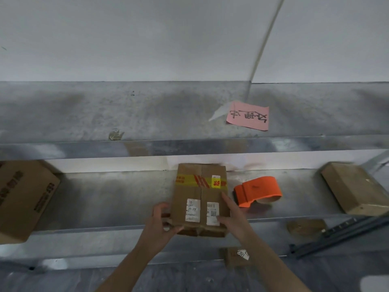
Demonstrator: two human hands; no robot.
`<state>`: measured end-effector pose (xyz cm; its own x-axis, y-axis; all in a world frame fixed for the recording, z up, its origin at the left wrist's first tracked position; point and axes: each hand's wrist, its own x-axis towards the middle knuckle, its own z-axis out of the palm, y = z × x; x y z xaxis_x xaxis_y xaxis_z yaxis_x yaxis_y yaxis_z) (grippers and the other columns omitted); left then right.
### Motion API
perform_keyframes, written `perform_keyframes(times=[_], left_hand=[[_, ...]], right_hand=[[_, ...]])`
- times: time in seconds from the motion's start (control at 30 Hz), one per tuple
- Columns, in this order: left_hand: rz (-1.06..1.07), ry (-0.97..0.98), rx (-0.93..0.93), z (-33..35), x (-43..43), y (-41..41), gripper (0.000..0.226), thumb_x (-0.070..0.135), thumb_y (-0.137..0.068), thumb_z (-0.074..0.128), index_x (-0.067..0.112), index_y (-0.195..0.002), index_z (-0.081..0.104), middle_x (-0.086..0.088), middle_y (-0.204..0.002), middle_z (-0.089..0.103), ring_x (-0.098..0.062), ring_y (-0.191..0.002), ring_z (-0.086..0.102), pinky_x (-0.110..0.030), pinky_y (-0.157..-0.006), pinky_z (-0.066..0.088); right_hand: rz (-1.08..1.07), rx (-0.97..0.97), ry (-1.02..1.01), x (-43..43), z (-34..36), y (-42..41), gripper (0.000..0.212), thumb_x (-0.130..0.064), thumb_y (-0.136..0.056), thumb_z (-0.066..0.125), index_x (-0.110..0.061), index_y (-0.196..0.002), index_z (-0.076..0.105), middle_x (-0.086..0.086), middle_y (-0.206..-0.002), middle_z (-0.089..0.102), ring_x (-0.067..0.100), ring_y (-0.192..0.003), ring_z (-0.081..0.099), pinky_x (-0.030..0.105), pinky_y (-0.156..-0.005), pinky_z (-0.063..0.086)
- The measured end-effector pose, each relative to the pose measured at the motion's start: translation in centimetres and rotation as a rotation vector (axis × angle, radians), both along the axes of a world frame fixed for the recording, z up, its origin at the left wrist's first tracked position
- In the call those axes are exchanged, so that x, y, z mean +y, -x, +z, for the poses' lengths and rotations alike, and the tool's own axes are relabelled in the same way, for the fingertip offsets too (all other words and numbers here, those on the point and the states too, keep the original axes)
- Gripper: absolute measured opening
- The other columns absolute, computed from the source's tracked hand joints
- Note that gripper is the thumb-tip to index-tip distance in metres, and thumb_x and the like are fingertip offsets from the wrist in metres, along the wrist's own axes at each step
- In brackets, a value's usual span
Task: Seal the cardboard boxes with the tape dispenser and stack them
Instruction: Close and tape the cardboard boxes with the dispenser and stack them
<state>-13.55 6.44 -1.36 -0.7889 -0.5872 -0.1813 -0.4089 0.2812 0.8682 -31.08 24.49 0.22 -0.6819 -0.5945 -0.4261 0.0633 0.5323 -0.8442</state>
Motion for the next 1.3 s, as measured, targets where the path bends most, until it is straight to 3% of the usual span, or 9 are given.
perform_keyframes(times=[0.13, 0.27, 0.4, 0.53, 0.63, 0.73, 0.93, 1.17, 1.3], left_hand=[[0.017, 0.093, -0.005, 0.2, 2.0, 1.9, 0.096, 0.034, -0.071, 0.082, 0.027, -0.146, 0.023, 0.016, -0.136, 0.031, -0.008, -0.114, 0.051, -0.031, -0.096, 0.051], [-0.151, 0.207, 0.013, -0.1, 1.4, 2.1, 0.087, 0.04, -0.077, 0.075, 0.042, -0.143, 0.018, 0.036, -0.144, 0.011, 0.01, -0.131, 0.021, -0.006, -0.105, 0.022], [-0.203, 0.209, -0.045, 0.1, 1.6, 3.1, 0.079, 0.04, -0.079, 0.074, 0.055, -0.134, 0.02, 0.039, -0.139, 0.018, 0.008, -0.126, 0.03, -0.013, -0.101, 0.037], [-0.152, 0.203, -0.084, -0.1, 2.2, 3.8, 0.079, 0.038, -0.08, 0.073, 0.053, -0.135, 0.018, 0.024, -0.142, 0.024, 0.0, -0.127, 0.033, -0.015, -0.1, 0.039], [-0.163, 0.24, -0.097, -0.3, 2.7, 3.9, 0.083, 0.063, -0.073, 0.066, 0.048, -0.142, 0.022, 0.023, -0.15, 0.022, 0.0, -0.137, 0.025, -0.019, -0.109, 0.035], [-0.117, 0.308, -0.109, -0.7, 3.3, 4.1, 0.098, 0.086, -0.06, 0.051, 0.042, -0.144, 0.027, 0.026, -0.15, 0.019, 0.005, -0.14, 0.012, -0.028, -0.116, 0.021], [-0.06, 0.306, -0.118, -0.5, 3.9, 4.7, 0.08, 0.058, -0.069, 0.069, 0.043, -0.139, 0.033, 0.023, -0.144, 0.027, 0.0, -0.139, 0.019, -0.031, -0.117, 0.024], [-0.085, 0.348, -0.148, -0.9, 3.7, 4.7, 0.076, 0.045, -0.075, 0.075, 0.044, -0.138, 0.033, 0.02, -0.145, 0.032, 0.003, -0.138, 0.02, -0.019, -0.112, 0.02], [-0.083, 0.34, -0.169, -0.7, 3.7, 4.7, 0.076, 0.043, -0.077, 0.075, 0.042, -0.14, 0.034, 0.022, -0.144, 0.03, 0.002, -0.136, 0.02, -0.025, -0.113, 0.024]], right_hand=[[0.066, -0.06, 0.037, 1.2, 0.8, 2.0, 0.082, -0.004, -0.087, 0.066, -0.032, -0.151, 0.022, -0.009, -0.135, 0.041, 0.016, -0.126, 0.044, 0.039, -0.106, 0.044], [0.121, 0.342, -0.082, 3.7, 0.6, 5.0, 0.062, -0.04, -0.08, 0.073, -0.048, -0.134, 0.043, -0.016, -0.133, 0.05, 0.013, -0.124, 0.051, 0.039, -0.102, 0.048], [0.074, 0.63, -0.09, 6.7, 2.2, 10.2, 0.061, -0.04, -0.075, 0.08, -0.036, -0.13, 0.054, -0.012, -0.129, 0.051, 0.015, -0.124, 0.048, 0.03, -0.1, 0.041], [0.318, 0.796, -0.299, 8.3, 2.1, 15.5, 0.09, -0.061, -0.065, 0.078, -0.04, -0.143, 0.038, -0.008, -0.154, 0.031, 0.02, -0.143, 0.027, 0.044, -0.114, 0.027], [0.491, 0.726, -0.425, 8.9, 1.1, 17.8, 0.095, -0.062, -0.067, 0.076, -0.043, -0.146, 0.028, -0.009, -0.158, 0.018, 0.019, -0.146, 0.017, 0.045, -0.115, 0.027], [0.53, 0.732, -0.379, 9.3, 0.2, 19.0, 0.081, -0.063, -0.065, 0.076, -0.043, -0.136, 0.044, -0.005, -0.143, 0.032, 0.022, -0.133, 0.034, 0.038, -0.108, 0.037], [0.526, 0.594, -0.308, 11.4, 0.2, 19.7, 0.086, -0.073, -0.051, 0.071, -0.047, -0.13, 0.049, -0.006, -0.112, 0.048, 0.015, -0.106, 0.054, 0.022, -0.096, 0.039], [0.43, 0.523, -0.257, 13.9, -0.9, 18.3, 0.069, -0.034, -0.073, 0.081, -0.044, -0.131, 0.046, 0.001, -0.117, 0.044, 0.018, -0.105, 0.049, 0.021, -0.087, 0.034], [0.402, 0.506, -0.262, 14.6, -1.0, 17.8, 0.071, -0.035, -0.072, 0.081, -0.049, -0.13, 0.043, 0.0, -0.117, 0.045, 0.018, -0.105, 0.05, 0.016, -0.079, 0.037]])
